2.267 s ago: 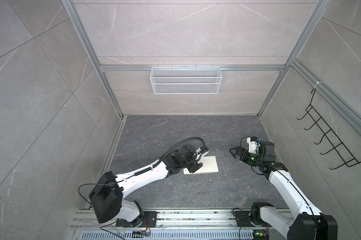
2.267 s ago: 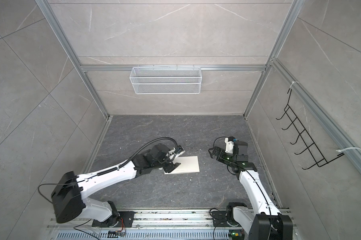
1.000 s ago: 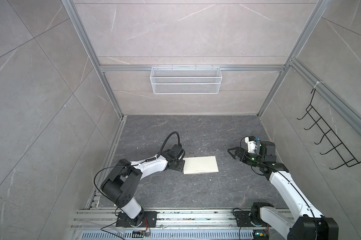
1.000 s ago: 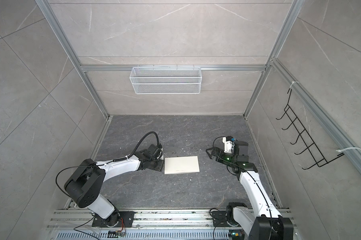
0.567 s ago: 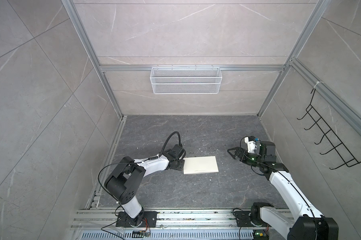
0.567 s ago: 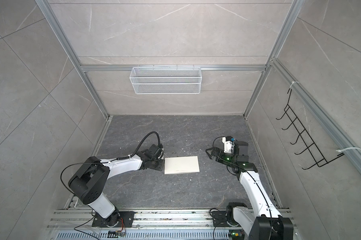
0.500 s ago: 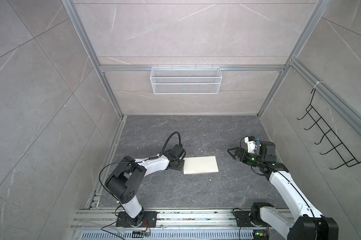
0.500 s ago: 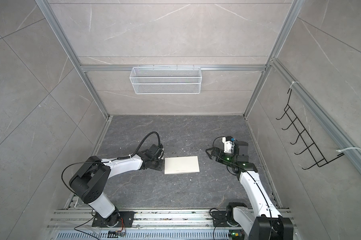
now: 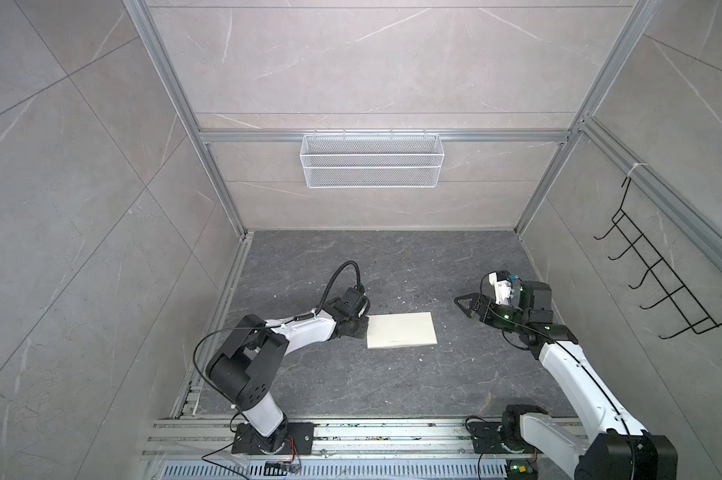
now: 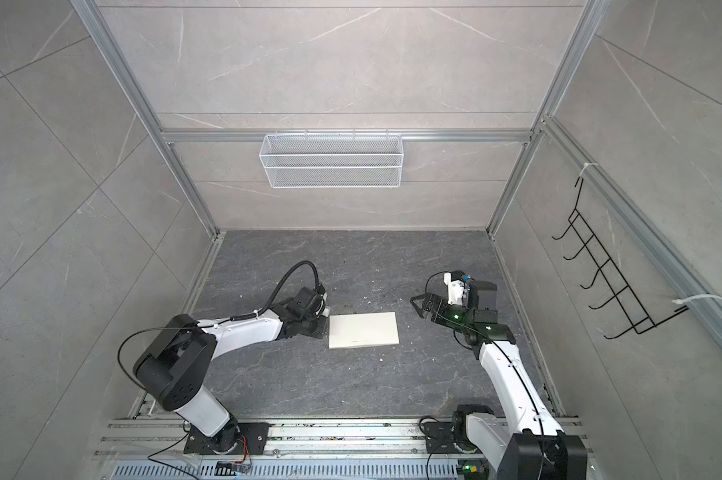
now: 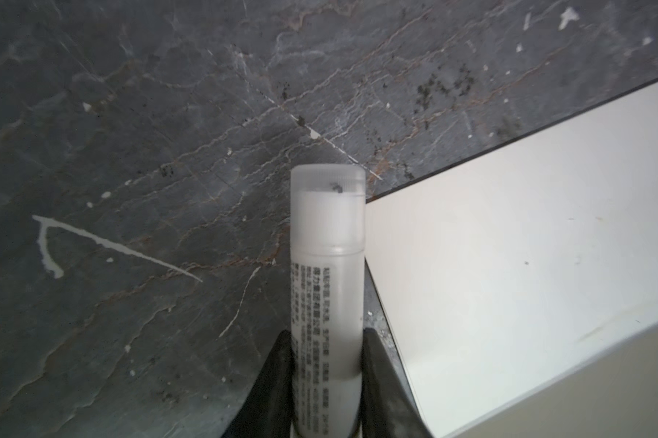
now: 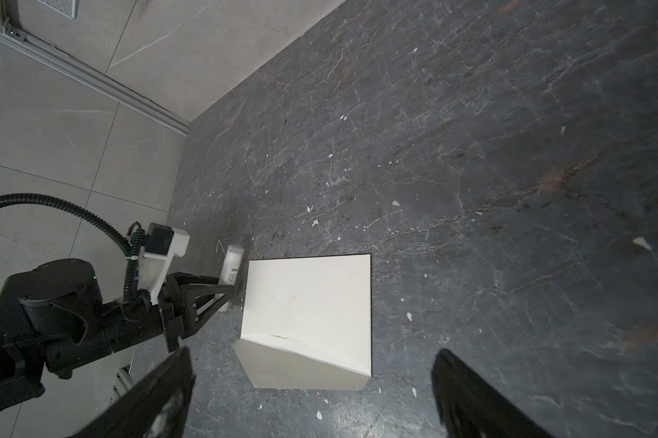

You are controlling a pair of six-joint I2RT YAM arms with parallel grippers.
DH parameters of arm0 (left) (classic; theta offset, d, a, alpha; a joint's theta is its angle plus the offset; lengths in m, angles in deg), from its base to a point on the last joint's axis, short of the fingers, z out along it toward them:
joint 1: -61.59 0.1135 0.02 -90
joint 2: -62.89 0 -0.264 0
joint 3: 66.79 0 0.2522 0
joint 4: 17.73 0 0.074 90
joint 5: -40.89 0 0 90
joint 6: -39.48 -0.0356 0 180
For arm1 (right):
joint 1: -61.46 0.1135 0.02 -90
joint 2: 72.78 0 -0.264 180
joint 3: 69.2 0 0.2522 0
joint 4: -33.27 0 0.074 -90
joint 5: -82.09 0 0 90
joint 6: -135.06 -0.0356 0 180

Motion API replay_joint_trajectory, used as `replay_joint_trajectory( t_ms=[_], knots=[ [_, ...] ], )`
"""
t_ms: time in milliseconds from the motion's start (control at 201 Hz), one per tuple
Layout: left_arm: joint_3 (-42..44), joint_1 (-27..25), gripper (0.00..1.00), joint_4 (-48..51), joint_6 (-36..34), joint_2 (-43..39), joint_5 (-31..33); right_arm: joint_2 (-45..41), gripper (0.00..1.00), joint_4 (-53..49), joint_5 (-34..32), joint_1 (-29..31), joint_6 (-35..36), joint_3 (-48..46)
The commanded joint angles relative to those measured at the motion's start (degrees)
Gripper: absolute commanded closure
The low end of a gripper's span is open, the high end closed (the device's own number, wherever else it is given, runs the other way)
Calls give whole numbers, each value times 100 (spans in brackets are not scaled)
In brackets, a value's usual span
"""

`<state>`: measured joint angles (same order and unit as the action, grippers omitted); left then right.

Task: Place the letter into the envelope and seal it
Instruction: 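Raise the glue stick upright with the left gripper while the right gripper approaches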

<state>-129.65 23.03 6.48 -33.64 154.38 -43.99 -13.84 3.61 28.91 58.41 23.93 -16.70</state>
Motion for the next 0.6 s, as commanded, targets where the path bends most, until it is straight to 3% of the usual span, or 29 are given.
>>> replay_joint_trajectory(
  t_ms=[0,294,598],
  knots=[
    [270,20,91,-741,-663,-978,-405,15,1,-97,249,-11,118,246],
    [1478,8,96,-2362,-2057,-2879,-1342,-194,1,-365,838,316,35,728],
    [2124,-27,100,-3475,-2704,-3287,-1577,153,1,-1153,-181,2278,519,1813]
  ],
)
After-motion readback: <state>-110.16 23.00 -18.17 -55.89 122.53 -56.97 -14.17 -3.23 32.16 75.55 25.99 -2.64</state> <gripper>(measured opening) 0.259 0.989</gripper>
